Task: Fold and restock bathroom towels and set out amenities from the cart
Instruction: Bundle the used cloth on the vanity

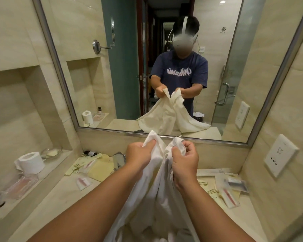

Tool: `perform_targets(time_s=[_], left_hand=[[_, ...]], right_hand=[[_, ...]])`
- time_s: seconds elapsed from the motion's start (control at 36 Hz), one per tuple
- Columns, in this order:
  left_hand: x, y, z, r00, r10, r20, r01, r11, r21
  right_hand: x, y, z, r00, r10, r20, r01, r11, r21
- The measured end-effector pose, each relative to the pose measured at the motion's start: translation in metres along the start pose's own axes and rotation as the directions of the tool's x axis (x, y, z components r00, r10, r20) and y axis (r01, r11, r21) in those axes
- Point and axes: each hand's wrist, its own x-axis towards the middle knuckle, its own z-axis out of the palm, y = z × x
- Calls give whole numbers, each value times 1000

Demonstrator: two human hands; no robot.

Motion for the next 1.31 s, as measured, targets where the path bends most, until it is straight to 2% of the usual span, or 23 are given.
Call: perform_targets(time_s=[0.08,0.19,0.25,0.33,0.42,0.5,0.61,0.69,0.83,0.89,0.94,1.03,1.08,1.11,1.17,1.25,1.31], left_hand=[[-5,10,2,995,-50,-81,52,998,23],[-11,12,11,997,1,-81,6,996,84],[-17,12,16,998,55,-3,-55,993,102],[-24,11,18,987,94,128,-104,992,72],[-25,13,13,981,92,170,-109,990,90],[-26,16,6,960,73,269,-90,995,52],[-29,12,-6,939,62,338,-70,997,12],[-22,7,-11,937,83,340,-107,993,50],[-13,4,-7,982,37,187,-50,996,68],[-12,4,-9,988,34,152,-41,998,48],[-14,10,-12,991,23,131,-20,999,-25],[-23,24,-19,995,8,100,14,978,-210],[-25,30,-23,992,13,126,29,947,-321],[-27,33,-27,989,17,150,40,927,-374],[-31,38,-34,977,31,213,68,893,-444],[-34,39,-42,940,76,332,74,907,-416],[-38,36,-45,902,118,415,29,943,-330]], right_hand=[[-2,-5,-4,997,-68,-23,67,997,-38],[-9,-9,0,980,-140,140,159,978,-135],[-14,-10,3,965,-92,245,139,974,-181],[-18,-15,0,924,13,382,34,993,-115],[-20,-23,-10,855,66,514,-44,998,-54],[-19,-24,-15,801,118,587,-171,985,35],[-18,-32,-21,714,177,677,-476,832,285],[-19,-35,-24,676,175,715,-544,774,324],[-23,-29,-23,751,248,611,-514,801,307],[-25,-29,-26,785,305,539,-438,889,134],[-29,-26,-30,804,303,512,-312,947,-71],[-39,-16,-35,750,324,577,-120,924,-363],[-49,-12,-37,731,363,578,3,845,-535],[-54,-10,-35,736,362,571,36,822,-568],[-64,-8,-29,739,340,582,40,840,-541],[-81,-9,-9,763,304,571,-7,886,-464],[-94,-12,7,826,276,491,16,860,-510]])
